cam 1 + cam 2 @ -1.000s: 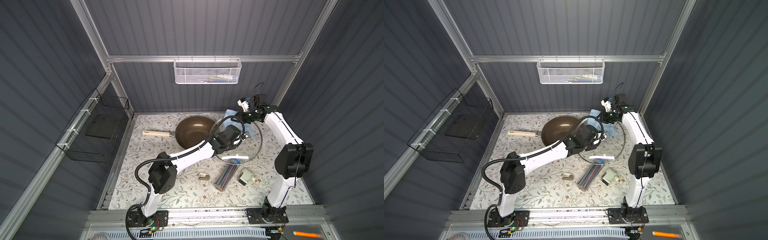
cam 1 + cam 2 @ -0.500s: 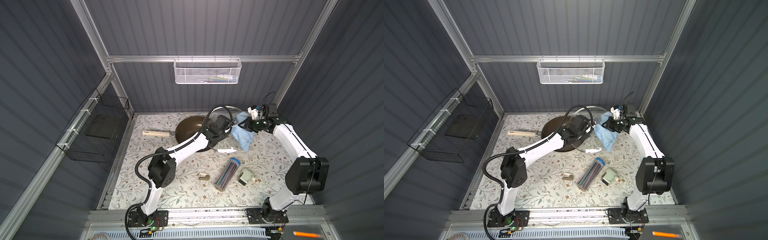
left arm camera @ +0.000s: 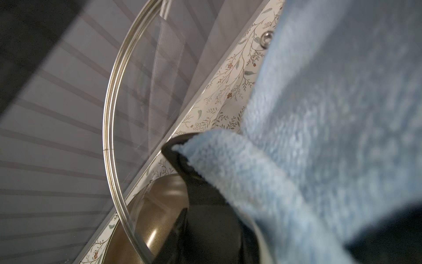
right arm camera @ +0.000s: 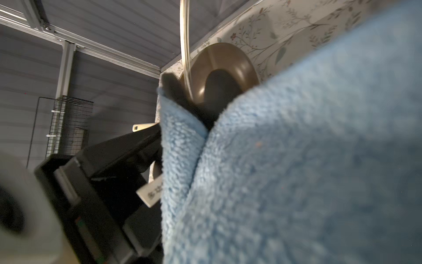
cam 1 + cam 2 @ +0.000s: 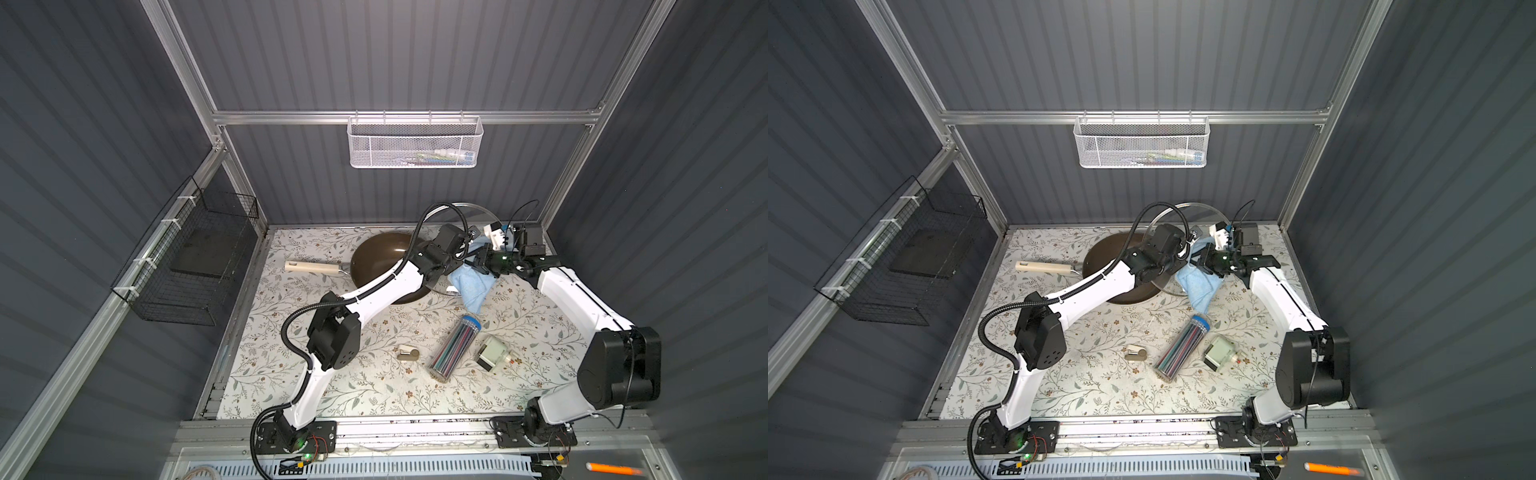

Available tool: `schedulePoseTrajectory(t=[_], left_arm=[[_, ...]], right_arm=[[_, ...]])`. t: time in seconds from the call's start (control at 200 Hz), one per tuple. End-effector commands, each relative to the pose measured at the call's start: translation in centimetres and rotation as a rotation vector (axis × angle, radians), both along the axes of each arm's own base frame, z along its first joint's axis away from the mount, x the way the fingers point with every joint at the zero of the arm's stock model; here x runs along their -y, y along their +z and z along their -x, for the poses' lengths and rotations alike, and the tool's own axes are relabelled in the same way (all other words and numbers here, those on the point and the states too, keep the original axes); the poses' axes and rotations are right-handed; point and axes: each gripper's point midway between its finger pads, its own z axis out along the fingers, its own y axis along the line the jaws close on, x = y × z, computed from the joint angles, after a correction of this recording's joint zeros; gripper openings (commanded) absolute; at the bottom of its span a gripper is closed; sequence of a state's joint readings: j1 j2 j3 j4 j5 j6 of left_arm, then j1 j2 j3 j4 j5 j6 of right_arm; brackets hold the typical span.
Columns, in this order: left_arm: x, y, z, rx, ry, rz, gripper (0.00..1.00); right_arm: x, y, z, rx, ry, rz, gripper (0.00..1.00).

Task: Wipe the pot lid with a cloth
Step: Wipe the pot lid.

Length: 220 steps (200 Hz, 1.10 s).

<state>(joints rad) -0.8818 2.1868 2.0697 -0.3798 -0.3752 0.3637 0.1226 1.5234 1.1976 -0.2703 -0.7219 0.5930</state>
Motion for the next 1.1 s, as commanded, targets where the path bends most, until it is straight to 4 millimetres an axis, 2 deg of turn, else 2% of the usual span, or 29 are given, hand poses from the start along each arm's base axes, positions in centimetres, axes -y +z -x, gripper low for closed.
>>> schedulePoseTrajectory(t=[0.0, 0.125, 0.315, 0.41, 0.735, 0.88, 1.096], left_arm=[[0.2, 9.4, -1.5, 0.155, 0.061, 0.238, 0.0], [0.0, 9.8, -1.7, 0.153, 0.077, 0.267, 0.0], [-0.4, 10.5, -2.0, 0.156, 0.109, 0.306, 0.0], [-0.8, 10.8, -2.2, 0.161, 0.129, 0.32, 0.0], [-2.6, 12.0, -1.7, 0.167, 0.169, 0.366, 0.0], [-3.6, 13.0, -1.5, 0.165, 0.214, 0.408, 0.0], [-5.6, 14.3, -1.1, 0.158, 0.313, 0.489, 0.0]], right_arm=[[-1.4, 1.6, -0.2, 0.034, -0.007, -0.078, 0.0], [-2.6, 1.0, -0.3, 0.013, -0.023, -0.137, 0.0], [-6.2, -0.1, -0.4, -0.025, -0.015, -0.254, 0.0], [-7.2, -0.1, -0.5, -0.028, -0.022, -0.31, 0.0], [-6.3, -0.2, -2.0, 0.01, -0.115, -0.283, 0.0], [-6.4, 0.2, -3.1, 0.029, -0.149, -0.336, 0.0], [-6.5, -0.9, -4.1, 0.034, -0.215, -0.377, 0.0]])
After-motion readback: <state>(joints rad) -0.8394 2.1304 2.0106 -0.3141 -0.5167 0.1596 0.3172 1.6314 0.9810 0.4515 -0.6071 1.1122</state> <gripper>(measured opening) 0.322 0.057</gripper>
